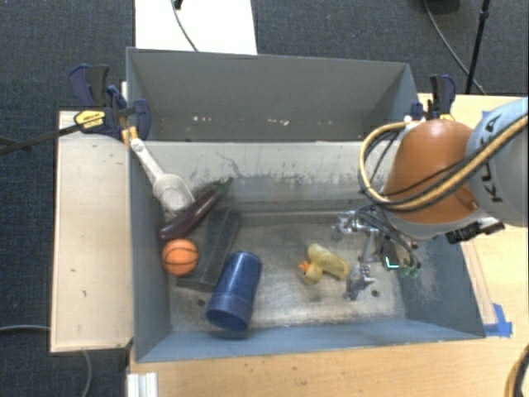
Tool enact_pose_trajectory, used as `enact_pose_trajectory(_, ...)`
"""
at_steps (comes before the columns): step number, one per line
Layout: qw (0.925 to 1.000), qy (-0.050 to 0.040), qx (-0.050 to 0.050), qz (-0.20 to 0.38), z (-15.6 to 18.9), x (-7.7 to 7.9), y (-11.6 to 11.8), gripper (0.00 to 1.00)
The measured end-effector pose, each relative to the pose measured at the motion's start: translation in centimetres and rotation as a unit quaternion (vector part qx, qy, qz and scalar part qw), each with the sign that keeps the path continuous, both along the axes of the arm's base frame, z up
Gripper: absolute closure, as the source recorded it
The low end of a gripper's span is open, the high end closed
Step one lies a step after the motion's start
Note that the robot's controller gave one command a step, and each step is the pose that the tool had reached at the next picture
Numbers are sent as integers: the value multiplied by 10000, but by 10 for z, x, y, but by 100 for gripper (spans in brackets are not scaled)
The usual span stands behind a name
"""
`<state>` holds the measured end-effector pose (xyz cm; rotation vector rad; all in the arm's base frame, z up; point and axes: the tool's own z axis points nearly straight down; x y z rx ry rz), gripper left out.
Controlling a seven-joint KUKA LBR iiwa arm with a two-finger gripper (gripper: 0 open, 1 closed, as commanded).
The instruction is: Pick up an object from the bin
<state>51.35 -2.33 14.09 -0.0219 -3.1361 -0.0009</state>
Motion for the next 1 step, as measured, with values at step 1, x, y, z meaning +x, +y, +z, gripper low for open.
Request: enact_pose_trajectory(1, 10000, -38, -3, 3, 4, 2, 0, 0)
